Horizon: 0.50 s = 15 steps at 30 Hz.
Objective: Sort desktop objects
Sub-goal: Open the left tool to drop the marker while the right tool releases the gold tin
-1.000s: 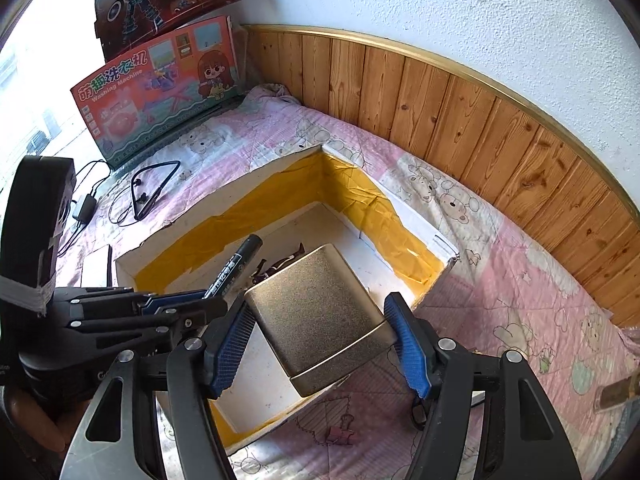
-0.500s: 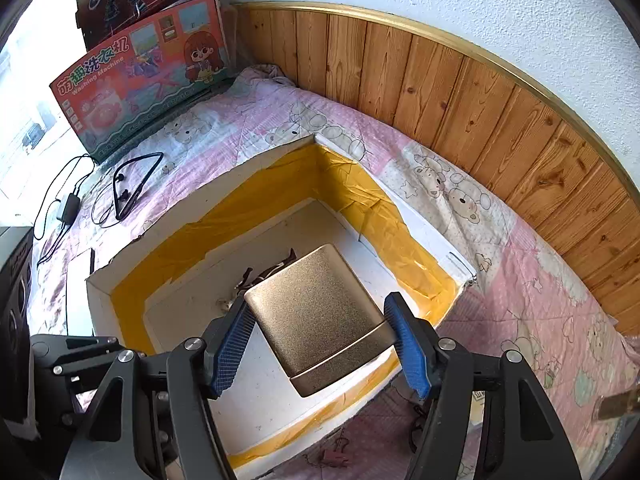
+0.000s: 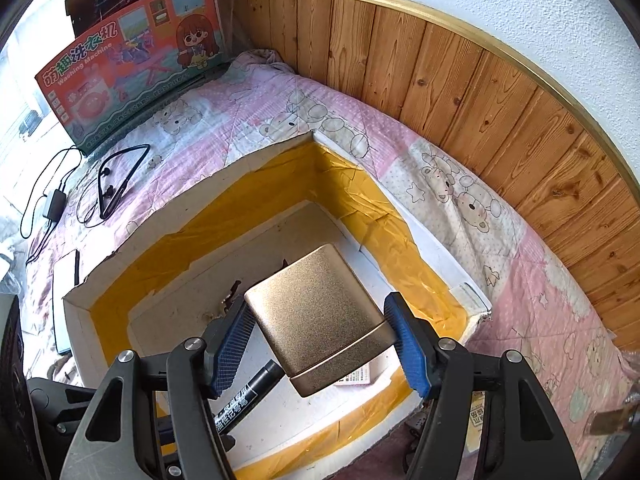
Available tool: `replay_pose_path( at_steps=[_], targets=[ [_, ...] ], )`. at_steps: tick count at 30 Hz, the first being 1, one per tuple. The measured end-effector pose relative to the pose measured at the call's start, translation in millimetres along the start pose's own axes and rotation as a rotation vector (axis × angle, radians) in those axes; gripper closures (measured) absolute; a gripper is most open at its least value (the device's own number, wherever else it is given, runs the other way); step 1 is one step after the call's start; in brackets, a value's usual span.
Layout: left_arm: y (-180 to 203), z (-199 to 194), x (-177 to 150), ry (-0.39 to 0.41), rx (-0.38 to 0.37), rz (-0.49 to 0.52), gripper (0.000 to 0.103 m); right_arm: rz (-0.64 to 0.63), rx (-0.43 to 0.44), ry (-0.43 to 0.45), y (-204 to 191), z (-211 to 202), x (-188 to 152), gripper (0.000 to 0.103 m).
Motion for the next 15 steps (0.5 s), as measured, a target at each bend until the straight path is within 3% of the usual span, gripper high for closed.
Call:
replay_pose_path(
  at_steps=[7,15],
  targets=[
    [1.4,3.8,-2.6,-0.026,-0.033,0.006,0.09,-0.024,0.001,-0.03,-3.3,17.4,7.5,0.036],
    [11.4,6.4,-6.1,-0.019,0.02,0.09,0.09,-0.049,0.015,-0.092,-7.2,42.7,6.1,0.036]
  ],
)
Point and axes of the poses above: each gripper's, at about its wrist camera, not at the fingertips, and z roughly the way its jaws point, y to its right, x to its top, the point moved 2 cm from there along z, roughly the way its jaws point, and after that the axes turned 15 degrees about y, right-handed, at the moved point
